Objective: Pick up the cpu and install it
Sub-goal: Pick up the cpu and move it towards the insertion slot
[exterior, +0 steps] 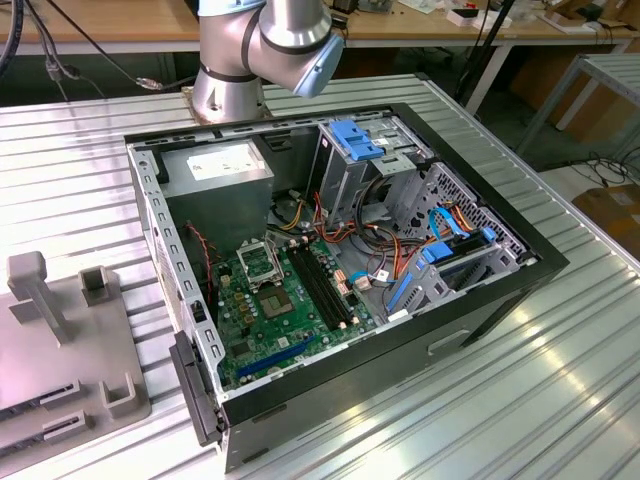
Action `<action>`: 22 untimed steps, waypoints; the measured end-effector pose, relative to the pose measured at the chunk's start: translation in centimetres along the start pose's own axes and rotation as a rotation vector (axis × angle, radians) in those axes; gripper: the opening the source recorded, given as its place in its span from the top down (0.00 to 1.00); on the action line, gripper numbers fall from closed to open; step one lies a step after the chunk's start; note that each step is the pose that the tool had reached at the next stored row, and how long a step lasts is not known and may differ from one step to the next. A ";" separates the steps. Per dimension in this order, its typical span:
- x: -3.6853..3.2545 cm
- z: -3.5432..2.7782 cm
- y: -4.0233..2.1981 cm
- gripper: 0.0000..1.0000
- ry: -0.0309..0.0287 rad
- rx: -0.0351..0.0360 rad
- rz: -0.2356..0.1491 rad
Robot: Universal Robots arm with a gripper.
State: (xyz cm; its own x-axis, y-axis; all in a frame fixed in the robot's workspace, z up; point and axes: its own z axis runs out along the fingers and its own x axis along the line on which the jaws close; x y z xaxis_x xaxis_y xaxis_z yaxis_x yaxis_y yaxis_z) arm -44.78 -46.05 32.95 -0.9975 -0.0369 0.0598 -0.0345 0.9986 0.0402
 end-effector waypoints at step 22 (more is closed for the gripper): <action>0.14 -2.20 0.09 0.53 0.0000 0.0000 0.000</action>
State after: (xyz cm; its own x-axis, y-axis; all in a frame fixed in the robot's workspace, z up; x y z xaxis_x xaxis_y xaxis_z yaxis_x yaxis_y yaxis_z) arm -44.79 -46.05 35.16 -0.9975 -0.0369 0.0598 -0.0345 0.9986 0.0402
